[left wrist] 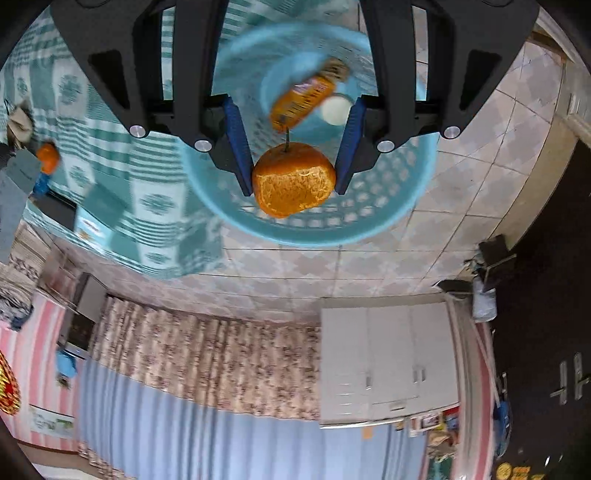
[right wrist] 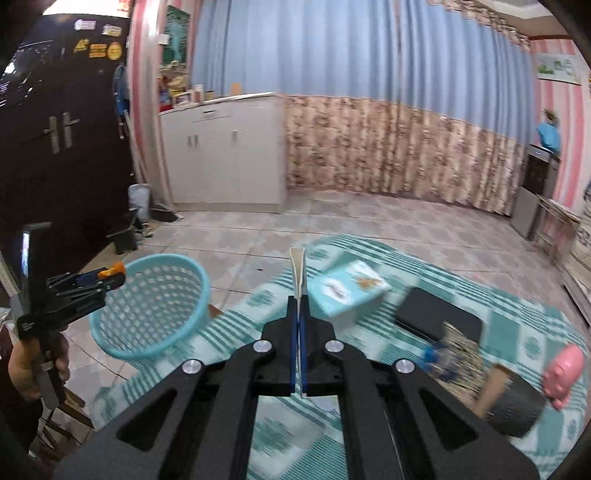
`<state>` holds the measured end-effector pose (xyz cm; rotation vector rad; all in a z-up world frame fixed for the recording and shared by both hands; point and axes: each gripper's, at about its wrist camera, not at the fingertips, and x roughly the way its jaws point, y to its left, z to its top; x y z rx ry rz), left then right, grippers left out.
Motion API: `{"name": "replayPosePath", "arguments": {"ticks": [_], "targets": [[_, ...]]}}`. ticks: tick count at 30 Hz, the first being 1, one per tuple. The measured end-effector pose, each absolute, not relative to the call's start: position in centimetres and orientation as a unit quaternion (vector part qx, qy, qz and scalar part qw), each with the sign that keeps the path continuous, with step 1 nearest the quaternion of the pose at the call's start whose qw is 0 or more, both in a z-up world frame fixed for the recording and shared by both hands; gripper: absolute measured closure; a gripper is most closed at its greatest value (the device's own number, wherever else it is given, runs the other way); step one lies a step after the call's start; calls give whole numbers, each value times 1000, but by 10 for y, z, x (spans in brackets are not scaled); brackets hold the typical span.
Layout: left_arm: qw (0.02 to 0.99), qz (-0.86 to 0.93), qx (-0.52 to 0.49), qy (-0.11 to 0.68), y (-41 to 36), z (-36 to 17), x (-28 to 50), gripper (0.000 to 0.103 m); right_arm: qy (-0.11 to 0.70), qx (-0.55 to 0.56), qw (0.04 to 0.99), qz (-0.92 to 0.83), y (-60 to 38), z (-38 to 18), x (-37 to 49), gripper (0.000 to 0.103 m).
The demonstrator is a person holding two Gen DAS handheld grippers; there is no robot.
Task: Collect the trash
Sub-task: 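Drop the orange peel into the blue basket while the right tool carries the card, then lower the white card into the blue basket and open the right tool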
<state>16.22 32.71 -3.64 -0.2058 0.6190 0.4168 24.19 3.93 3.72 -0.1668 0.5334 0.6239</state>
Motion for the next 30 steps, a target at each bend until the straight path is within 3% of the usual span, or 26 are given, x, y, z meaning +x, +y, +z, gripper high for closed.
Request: {"name": "replayPosePath", "arguments": {"ticks": [8, 9, 10, 13, 22, 30], "targets": [[915, 225, -105, 317, 373, -51, 165, 60, 262, -86, 904, 328, 83, 30, 243, 102], [914, 221, -110, 321, 376, -52, 166, 55, 262, -88, 903, 329, 86, 28, 244, 102], [914, 218, -112, 324, 377, -52, 166, 44, 263, -90, 902, 330, 89, 28, 244, 102], [917, 223, -107, 313, 377, -48, 162, 29, 265, -96, 901, 331, 96, 25, 242, 102], [920, 247, -124, 278, 384, -23, 127, 10, 256, -103, 893, 355, 131, 35, 237, 102], [902, 304, -118, 283, 414, -27, 82, 6, 237, -125, 874, 404, 213, 37, 216, 102]]}}
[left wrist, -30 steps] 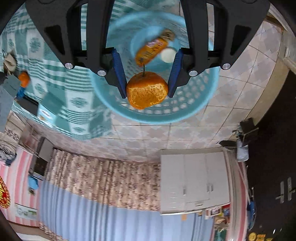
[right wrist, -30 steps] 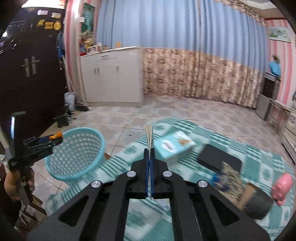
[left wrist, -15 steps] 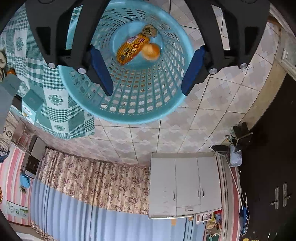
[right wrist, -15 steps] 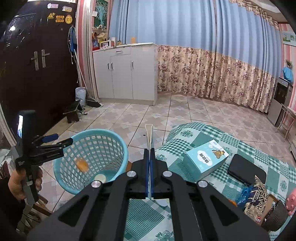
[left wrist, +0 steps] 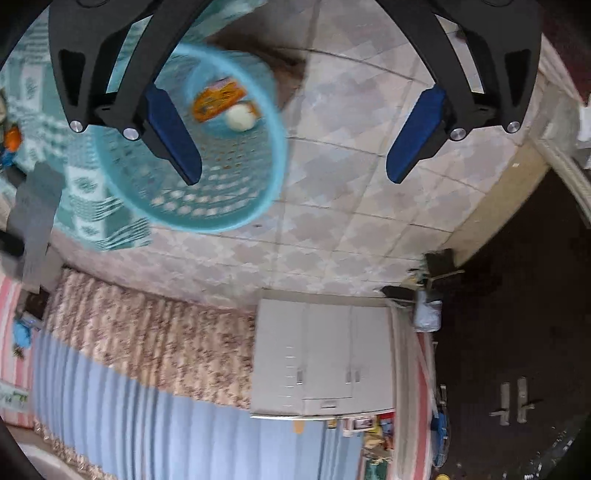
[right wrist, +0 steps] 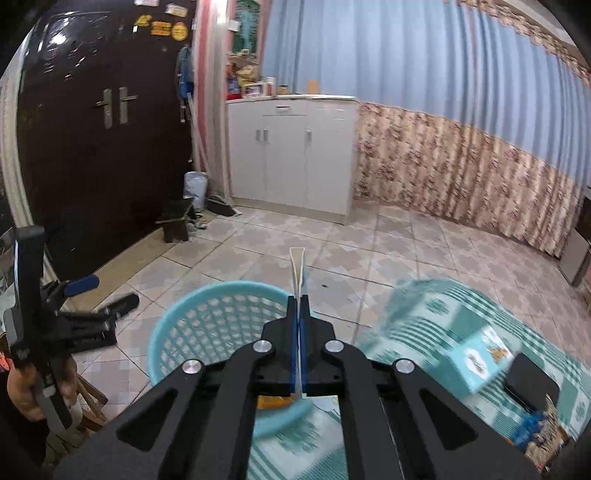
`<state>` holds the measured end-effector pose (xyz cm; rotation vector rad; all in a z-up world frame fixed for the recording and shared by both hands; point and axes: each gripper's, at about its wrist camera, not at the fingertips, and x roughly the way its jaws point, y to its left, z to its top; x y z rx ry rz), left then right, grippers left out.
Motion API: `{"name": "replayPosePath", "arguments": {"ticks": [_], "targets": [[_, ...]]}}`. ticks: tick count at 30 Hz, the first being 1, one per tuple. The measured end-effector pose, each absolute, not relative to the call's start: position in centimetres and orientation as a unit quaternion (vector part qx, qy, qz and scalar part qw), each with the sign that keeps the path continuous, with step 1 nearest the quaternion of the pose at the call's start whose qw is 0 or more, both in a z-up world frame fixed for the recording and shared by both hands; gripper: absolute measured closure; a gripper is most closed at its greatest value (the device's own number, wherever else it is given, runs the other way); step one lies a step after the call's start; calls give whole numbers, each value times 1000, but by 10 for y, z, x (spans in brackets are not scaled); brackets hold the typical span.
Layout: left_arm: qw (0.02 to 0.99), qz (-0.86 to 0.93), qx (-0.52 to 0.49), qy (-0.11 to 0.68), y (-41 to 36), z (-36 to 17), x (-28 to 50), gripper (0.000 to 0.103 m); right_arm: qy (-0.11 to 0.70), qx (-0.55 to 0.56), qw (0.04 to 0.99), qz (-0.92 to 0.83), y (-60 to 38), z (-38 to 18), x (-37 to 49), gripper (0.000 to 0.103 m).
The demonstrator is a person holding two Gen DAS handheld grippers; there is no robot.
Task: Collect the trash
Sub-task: 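Lower the white card into the blue basket and open the right tool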
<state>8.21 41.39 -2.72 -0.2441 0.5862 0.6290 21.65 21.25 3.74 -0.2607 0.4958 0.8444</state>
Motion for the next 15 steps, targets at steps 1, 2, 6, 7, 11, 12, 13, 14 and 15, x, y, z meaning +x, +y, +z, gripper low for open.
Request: {"name": "replayPosePath", "arguments": {"ticks": [1, 2, 6, 7, 11, 12, 13, 14, 15], "targets": [[898, 311, -123, 286, 420, -30, 76, 6, 238, -124, 872, 410, 222, 36, 215, 102], [895, 314, -130, 287, 425, -33, 72, 6, 239, -123, 868, 417, 234, 33, 214, 102], [886, 331, -163, 281, 440, -38, 57, 5, 248, -125, 856, 435, 268, 18, 210, 102], [883, 338, -161, 282, 442, -40, 54, 5, 248, -129, 855, 437, 274, 14, 209, 102], [878, 350, -155, 288, 447, -47, 50, 5, 256, -128, 852, 439, 289, -7, 211, 102], [877, 351, -157, 289, 449, -48, 50, 5, 263, -125, 850, 439, 291, -15, 214, 102], [876, 351, -160, 291, 451, -50, 49, 5, 267, -127, 850, 436, 293, -20, 215, 100], [875, 351, -160, 292, 451, -52, 49, 5, 271, -134, 850, 432, 294, -27, 216, 100], [874, 352, -160, 293, 452, -53, 50, 5, 274, -142, 850, 427, 296, -32, 216, 100]]}}
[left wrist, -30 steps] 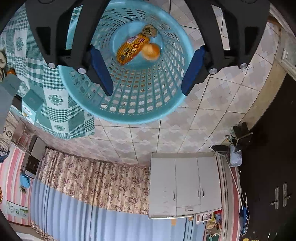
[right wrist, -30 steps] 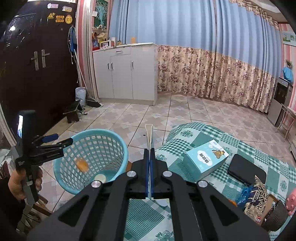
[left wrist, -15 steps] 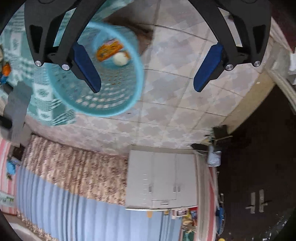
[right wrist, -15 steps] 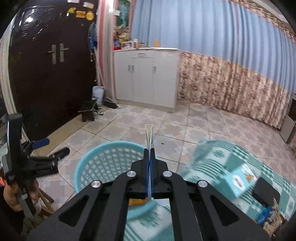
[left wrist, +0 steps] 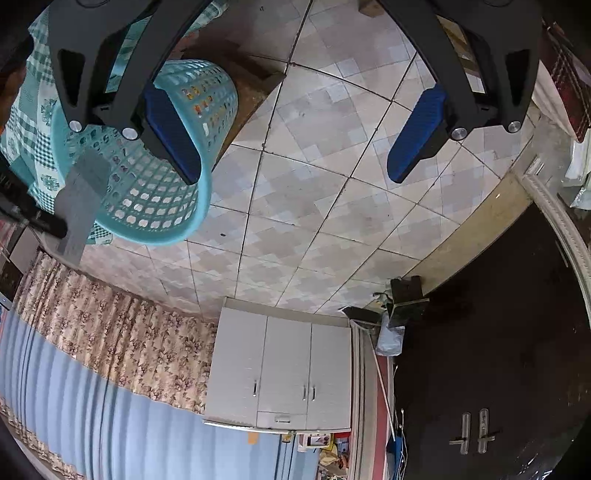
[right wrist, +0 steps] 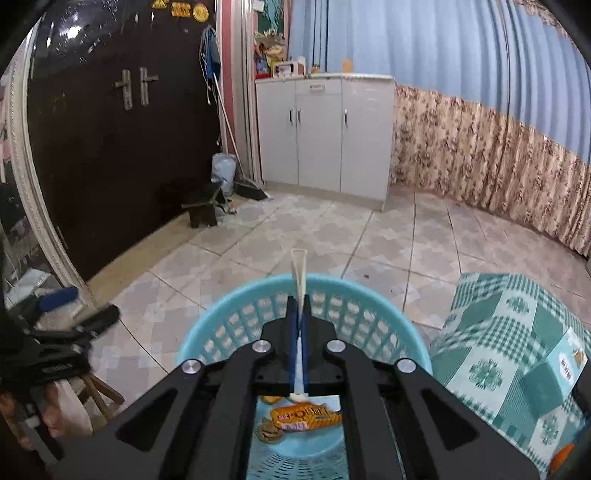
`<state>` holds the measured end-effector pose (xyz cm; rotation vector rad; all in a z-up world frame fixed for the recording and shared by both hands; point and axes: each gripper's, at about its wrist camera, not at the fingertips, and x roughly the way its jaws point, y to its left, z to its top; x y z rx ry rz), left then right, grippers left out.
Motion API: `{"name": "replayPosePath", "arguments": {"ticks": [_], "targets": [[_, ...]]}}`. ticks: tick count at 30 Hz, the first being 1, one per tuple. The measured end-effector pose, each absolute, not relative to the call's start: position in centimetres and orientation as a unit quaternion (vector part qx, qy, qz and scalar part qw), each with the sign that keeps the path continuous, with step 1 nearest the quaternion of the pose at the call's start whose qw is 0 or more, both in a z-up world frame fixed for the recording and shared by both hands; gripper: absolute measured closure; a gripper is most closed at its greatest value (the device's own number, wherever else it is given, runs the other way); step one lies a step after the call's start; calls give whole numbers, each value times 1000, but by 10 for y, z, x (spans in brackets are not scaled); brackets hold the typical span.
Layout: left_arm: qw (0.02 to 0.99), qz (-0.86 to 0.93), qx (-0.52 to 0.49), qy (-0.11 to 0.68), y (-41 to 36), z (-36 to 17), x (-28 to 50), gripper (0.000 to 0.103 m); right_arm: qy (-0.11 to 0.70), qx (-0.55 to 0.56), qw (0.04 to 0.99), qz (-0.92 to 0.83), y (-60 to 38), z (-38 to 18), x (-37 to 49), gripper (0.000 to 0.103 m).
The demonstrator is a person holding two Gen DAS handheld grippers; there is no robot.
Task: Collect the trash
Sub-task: 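Lower the white card into the blue basket and open the right tool, then move both open tools back over the tablecloth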
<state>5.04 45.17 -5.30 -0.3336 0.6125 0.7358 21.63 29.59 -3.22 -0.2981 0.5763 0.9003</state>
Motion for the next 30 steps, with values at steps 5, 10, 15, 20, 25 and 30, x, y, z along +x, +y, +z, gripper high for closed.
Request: {"name": "replayPosePath", "arguments": {"ticks": [5, 10, 15, 20, 25, 30], "targets": [[874, 353, -151, 297, 448, -54, 57, 5, 276, -153, 857, 407, 289, -38, 224, 31], [875, 351, -147, 299, 441, -51, 58, 5, 266, -168, 863, 395, 276, -33, 224, 27], [879, 350, -136, 295, 428, -40, 59, 5, 240, -177, 877, 376, 243, -19, 216, 14], [884, 342, -122, 294, 409, -28, 61, 5, 228, -180, 888, 356, 205, -7, 208, 10], [894, 321, -126, 287, 383, -17, 64, 5, 226, -167, 900, 333, 151, -1, 197, 7], [901, 293, -134, 291, 353, -20, 74, 5, 239, -147, 911, 302, 92, -3, 192, 7]]}}
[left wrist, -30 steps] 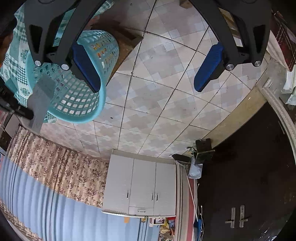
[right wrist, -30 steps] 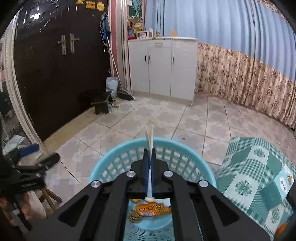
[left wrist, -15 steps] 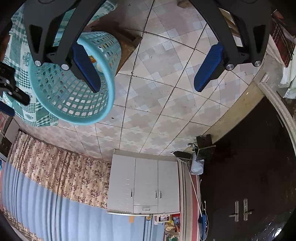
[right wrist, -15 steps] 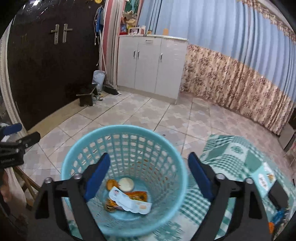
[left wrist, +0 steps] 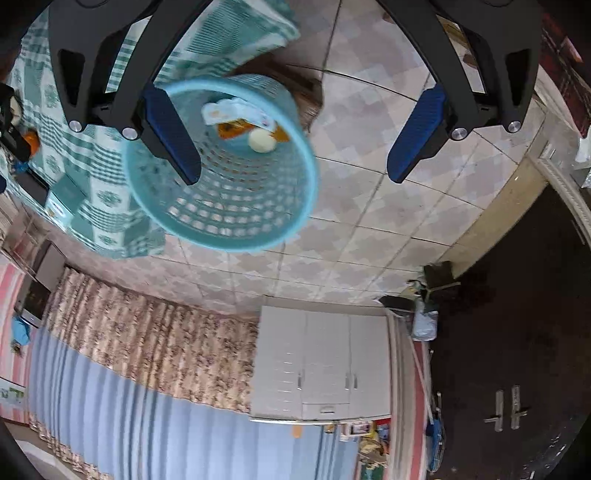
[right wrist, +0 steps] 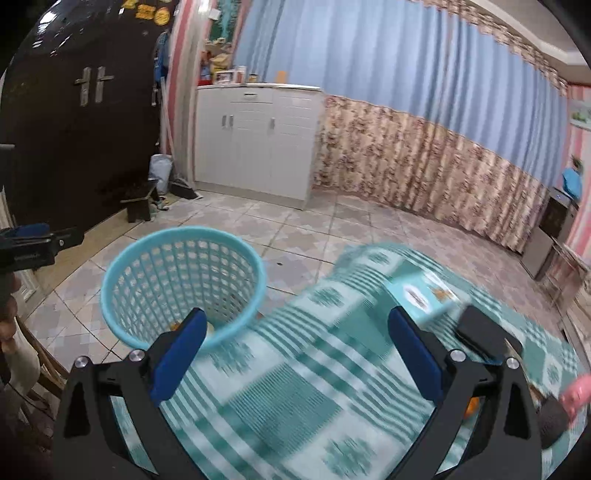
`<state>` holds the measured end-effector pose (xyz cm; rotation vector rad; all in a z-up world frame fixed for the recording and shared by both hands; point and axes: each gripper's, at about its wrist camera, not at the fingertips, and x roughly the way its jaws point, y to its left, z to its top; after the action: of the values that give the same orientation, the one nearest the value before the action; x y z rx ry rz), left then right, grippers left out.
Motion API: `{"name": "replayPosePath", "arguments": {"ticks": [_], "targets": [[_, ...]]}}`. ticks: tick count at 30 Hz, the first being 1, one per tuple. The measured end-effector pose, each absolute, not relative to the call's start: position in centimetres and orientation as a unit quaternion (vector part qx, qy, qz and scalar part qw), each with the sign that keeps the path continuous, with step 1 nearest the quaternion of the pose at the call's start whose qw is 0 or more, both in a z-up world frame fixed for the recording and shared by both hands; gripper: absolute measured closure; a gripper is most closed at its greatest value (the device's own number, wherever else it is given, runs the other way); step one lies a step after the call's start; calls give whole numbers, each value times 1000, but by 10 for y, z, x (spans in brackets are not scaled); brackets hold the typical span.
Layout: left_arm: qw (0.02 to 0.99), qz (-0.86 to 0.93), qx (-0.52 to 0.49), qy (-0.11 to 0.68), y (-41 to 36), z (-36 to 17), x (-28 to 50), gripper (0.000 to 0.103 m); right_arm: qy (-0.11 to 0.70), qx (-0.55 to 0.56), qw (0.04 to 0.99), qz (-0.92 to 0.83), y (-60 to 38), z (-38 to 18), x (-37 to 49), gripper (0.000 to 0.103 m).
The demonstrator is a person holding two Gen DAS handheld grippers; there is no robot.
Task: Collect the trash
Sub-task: 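Move both open tools back over the tablecloth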
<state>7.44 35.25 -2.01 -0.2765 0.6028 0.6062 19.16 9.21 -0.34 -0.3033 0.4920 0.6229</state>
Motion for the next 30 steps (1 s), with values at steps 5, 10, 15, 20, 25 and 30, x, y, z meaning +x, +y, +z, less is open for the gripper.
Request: {"name": "replayPosePath", "arguments": {"ticks": [5, 10, 15, 20, 25, 30], "targets": [[908, 261, -126, 304, 313, -25, 88, 6, 242, -144, 925, 257, 33, -8, 189, 7], [915, 235, -111, 310, 277, -26, 102, 6, 248, -140, 937, 204, -27, -12, 192, 7], [926, 197, -111, 304, 242, -28, 113, 6, 260, -119, 943, 167, -77, -16, 198, 7], [934, 168, -83, 304, 203, -28, 125, 6, 267, -102, 949, 135, -114, -23, 201, 7], [937, 150, -70, 307, 175, -30, 133, 6, 283, -86, 949, 109, -150, -35, 204, 7], [944, 130, -67, 295, 151, -30, 136, 6, 289, -84, 949, 90, -174, -39, 204, 7]]}}
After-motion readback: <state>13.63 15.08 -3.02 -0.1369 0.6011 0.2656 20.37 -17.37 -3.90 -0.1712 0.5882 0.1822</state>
